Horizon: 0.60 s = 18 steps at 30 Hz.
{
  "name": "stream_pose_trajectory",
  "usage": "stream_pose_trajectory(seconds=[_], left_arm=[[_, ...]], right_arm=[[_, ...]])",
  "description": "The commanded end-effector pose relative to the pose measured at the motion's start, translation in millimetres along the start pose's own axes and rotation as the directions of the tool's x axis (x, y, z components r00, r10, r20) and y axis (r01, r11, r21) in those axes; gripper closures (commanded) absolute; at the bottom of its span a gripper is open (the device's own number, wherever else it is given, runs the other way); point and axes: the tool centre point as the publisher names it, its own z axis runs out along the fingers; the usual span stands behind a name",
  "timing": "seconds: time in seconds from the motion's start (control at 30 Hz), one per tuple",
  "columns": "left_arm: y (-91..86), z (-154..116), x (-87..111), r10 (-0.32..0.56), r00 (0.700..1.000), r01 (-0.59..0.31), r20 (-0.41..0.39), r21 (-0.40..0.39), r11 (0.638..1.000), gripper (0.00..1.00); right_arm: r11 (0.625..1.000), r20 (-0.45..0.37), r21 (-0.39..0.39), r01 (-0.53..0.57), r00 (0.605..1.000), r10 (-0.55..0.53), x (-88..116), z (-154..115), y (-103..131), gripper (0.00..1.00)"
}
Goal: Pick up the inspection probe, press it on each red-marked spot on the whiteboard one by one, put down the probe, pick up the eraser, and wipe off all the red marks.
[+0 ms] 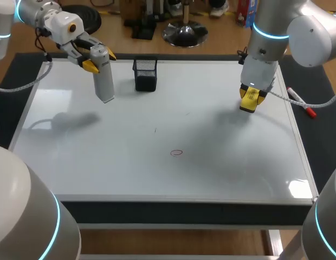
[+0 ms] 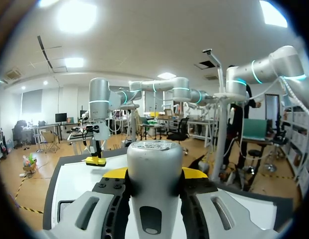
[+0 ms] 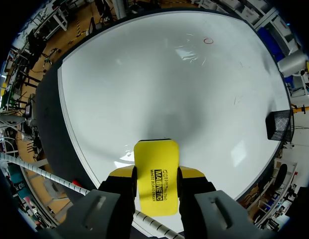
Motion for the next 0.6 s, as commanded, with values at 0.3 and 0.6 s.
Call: stream_pose_trajectory(seconds=[0.3, 0.6], left_arm=[[-0.2, -1, -0.6, 0.001, 1.000, -0.001, -0.004, 0.001, 1.000, 1.00], [-0.2, -1, -0.6, 0.001, 1.000, -0.001, -0.004, 0.001, 1.000, 1.00]], right_arm=[[0.997, -0.019, 0.044, 0.071, 0.997, -0.070, -13, -17, 26, 1.00], [0.989, -0.027, 0.049, 0.141, 0.990, -0.140, -43, -16, 81, 1.00]])
